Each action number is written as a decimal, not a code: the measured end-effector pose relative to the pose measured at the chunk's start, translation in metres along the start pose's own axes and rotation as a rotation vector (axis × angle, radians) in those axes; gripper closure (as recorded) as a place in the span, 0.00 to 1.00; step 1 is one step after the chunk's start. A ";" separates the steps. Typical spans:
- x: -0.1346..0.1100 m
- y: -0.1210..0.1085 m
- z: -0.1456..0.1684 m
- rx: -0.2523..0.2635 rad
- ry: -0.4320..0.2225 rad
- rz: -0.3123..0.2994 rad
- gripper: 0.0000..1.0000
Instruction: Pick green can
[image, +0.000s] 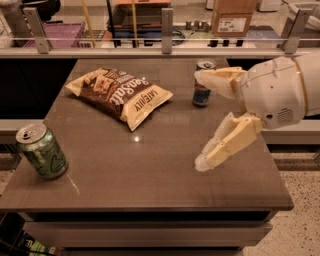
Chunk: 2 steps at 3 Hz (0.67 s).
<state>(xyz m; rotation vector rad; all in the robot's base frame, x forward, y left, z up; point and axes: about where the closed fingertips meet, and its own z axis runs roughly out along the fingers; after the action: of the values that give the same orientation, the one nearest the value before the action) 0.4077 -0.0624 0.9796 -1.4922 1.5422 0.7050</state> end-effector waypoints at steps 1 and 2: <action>-0.006 0.001 0.035 -0.034 -0.056 -0.043 0.00; -0.004 0.001 0.057 -0.009 -0.103 -0.032 0.00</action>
Offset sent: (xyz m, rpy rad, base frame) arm 0.0220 0.0663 -0.0467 0.1718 -0.0339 -0.0164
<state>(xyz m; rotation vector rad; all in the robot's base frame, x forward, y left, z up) 0.4175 -0.0114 0.9557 -1.4617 1.4362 0.7596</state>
